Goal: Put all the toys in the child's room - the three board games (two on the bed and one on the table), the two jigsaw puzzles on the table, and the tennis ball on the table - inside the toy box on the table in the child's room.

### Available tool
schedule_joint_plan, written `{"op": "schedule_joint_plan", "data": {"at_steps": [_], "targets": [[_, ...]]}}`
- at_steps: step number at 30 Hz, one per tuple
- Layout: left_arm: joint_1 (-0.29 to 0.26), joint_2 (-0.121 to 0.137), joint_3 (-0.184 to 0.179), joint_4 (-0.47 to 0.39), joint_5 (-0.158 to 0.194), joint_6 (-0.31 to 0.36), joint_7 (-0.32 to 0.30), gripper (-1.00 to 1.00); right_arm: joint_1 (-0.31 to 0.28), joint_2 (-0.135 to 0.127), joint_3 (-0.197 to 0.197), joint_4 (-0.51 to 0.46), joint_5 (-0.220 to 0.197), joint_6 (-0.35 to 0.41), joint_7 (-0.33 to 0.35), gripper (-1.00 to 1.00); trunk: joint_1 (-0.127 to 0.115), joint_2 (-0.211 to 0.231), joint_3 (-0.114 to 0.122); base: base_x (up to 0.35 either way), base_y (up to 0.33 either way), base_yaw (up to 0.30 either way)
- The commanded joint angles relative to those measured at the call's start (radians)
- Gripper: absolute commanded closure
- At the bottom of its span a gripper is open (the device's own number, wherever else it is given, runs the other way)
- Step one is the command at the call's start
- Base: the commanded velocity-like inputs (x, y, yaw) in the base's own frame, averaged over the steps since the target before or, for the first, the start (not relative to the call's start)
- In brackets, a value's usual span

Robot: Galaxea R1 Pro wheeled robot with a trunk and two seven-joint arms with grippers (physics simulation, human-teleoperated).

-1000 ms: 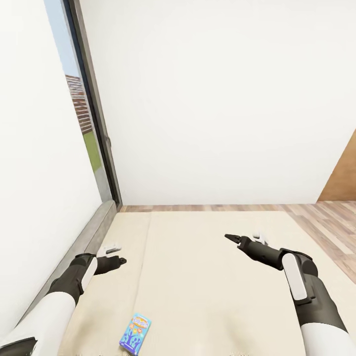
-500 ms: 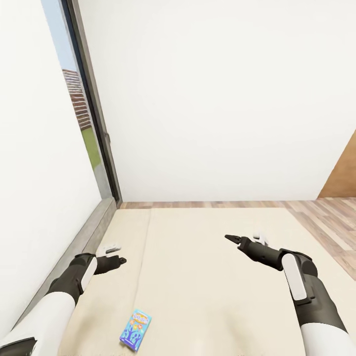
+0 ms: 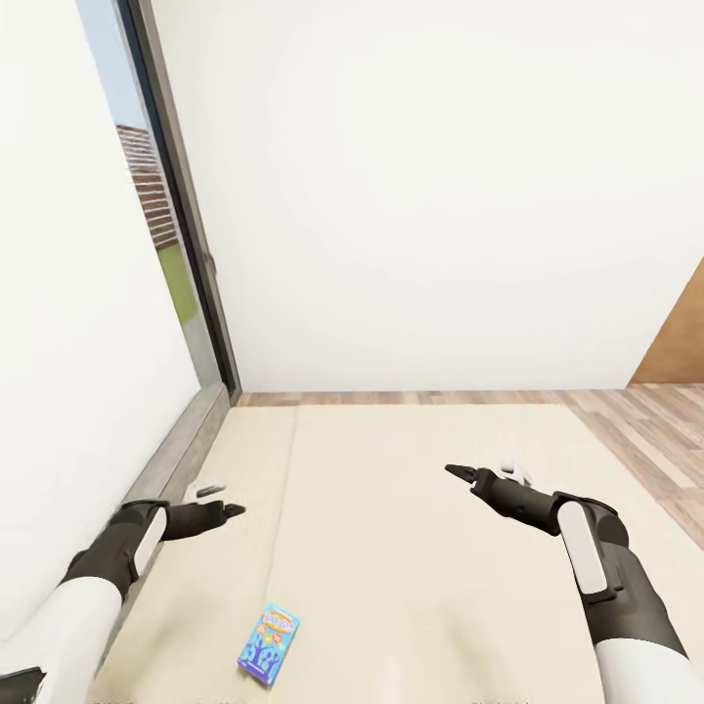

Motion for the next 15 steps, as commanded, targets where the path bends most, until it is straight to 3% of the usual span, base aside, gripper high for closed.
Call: {"op": "schedule_joint_plan", "data": {"at_steps": [1, 7, 15], "targets": [[-0.001, 0.012, 0.004, -0.001, 0.002, 0.011, -0.04, -1.0, -0.001, 0.0, -0.002, 0.0, 0.006, 0.005, 0.009, -1.0, 0.001, -0.002, -0.004, 0.0, 0.0, 0.0], [-0.001, 0.029, 0.003, -0.001, -0.001, 0.013, -0.087, -1.0, -0.001, 0.0, -0.002, 0.0, 0.006, 0.005, 0.008, -1.0, 0.001, -0.002, -0.014, 0.0, 0.0, 0.0], [-0.001, 0.032, 0.002, -0.001, -0.002, 0.013, -0.094, -1.0, -0.001, 0.0, -0.002, 0.0, 0.005, 0.005, 0.008, -1.0, 0.001, -0.002, -0.027, 0.0, 0.0, 0.0]]}}
